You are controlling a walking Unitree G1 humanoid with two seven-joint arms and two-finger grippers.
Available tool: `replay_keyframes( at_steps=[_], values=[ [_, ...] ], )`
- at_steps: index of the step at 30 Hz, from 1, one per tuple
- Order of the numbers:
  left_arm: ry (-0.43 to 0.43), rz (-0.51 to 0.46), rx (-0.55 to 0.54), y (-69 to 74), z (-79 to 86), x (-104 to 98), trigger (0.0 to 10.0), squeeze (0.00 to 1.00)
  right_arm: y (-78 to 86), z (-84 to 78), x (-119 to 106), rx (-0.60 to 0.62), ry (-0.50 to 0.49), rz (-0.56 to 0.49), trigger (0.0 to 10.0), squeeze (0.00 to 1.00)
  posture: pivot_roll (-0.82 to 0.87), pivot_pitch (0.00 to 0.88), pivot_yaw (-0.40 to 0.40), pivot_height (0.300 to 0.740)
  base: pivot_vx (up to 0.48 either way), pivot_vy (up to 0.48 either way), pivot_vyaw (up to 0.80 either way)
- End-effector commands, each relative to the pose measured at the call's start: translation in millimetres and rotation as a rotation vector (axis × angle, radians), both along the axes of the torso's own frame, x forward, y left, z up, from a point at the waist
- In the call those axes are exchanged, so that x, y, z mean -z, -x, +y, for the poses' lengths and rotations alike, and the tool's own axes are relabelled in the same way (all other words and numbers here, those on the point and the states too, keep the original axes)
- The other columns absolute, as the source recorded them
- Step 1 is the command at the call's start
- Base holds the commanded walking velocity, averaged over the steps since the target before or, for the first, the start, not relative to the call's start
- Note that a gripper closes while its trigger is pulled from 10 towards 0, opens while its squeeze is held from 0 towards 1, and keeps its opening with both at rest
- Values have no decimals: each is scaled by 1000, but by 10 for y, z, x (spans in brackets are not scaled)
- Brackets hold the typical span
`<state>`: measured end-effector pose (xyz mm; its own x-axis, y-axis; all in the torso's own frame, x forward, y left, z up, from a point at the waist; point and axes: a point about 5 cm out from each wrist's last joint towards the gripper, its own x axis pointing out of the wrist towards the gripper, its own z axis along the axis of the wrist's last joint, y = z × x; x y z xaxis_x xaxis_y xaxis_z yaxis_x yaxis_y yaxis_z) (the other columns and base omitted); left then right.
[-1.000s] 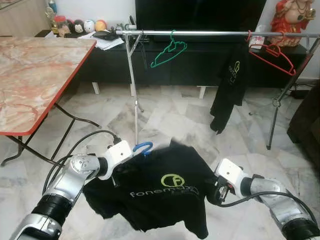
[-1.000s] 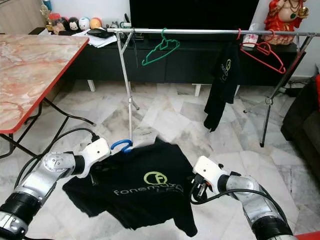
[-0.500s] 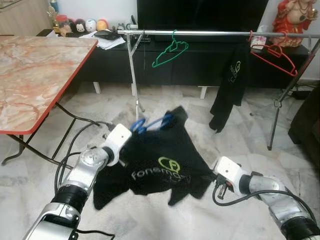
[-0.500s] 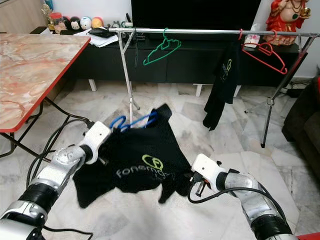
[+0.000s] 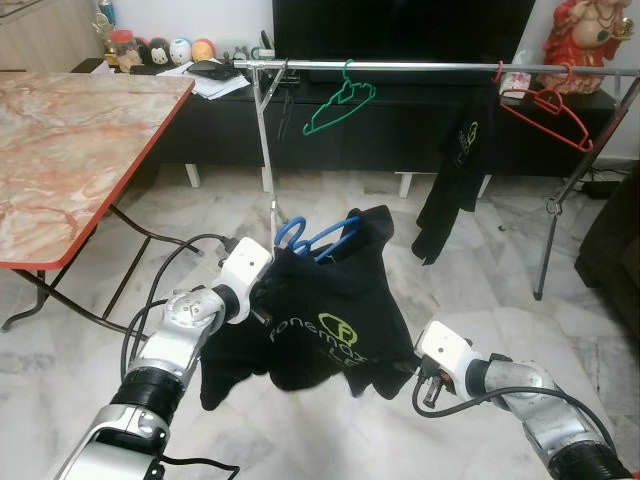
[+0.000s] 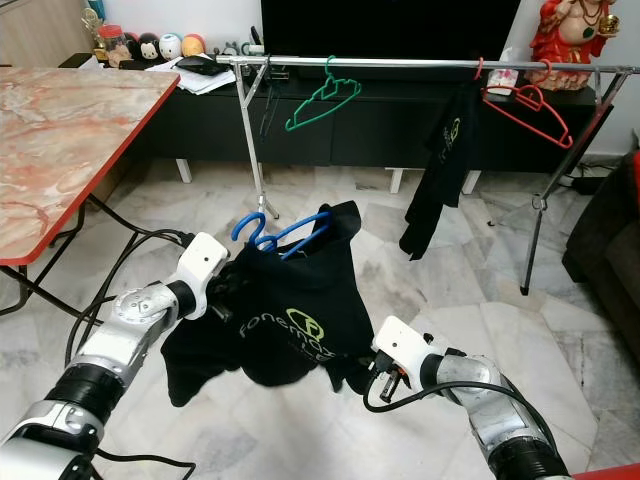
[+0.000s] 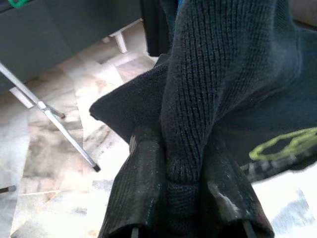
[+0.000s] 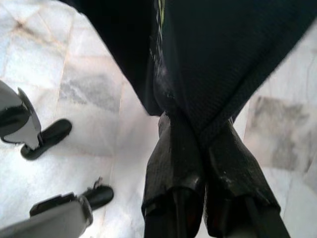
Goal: Hang hanger
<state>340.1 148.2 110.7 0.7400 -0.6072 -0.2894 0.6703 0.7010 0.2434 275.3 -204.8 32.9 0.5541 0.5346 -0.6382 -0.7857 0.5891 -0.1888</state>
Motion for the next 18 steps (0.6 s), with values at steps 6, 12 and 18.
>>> replay_keyframes(
  at_steps=[6, 12, 18],
  values=[
    [67, -127, -22, -65, 13, -246, 10000, 0, 17, -125, 97, 33, 141, 68, 0, 0, -72, 0, -44, 740, 0, 0, 0],
    [239, -209, -204, -179, 27, -422, 10000, 0, 44, -92, 213, 122, 166, 116, 0, 0, -74, 0, -47, 740, 0, 0, 0],
    [174, -169, -46, -86, -87, -353, 10000, 0, 11, 0, 207, 138, 136, 85, 0, 0, -73, 0, -49, 740, 0, 0, 0]
  ],
)
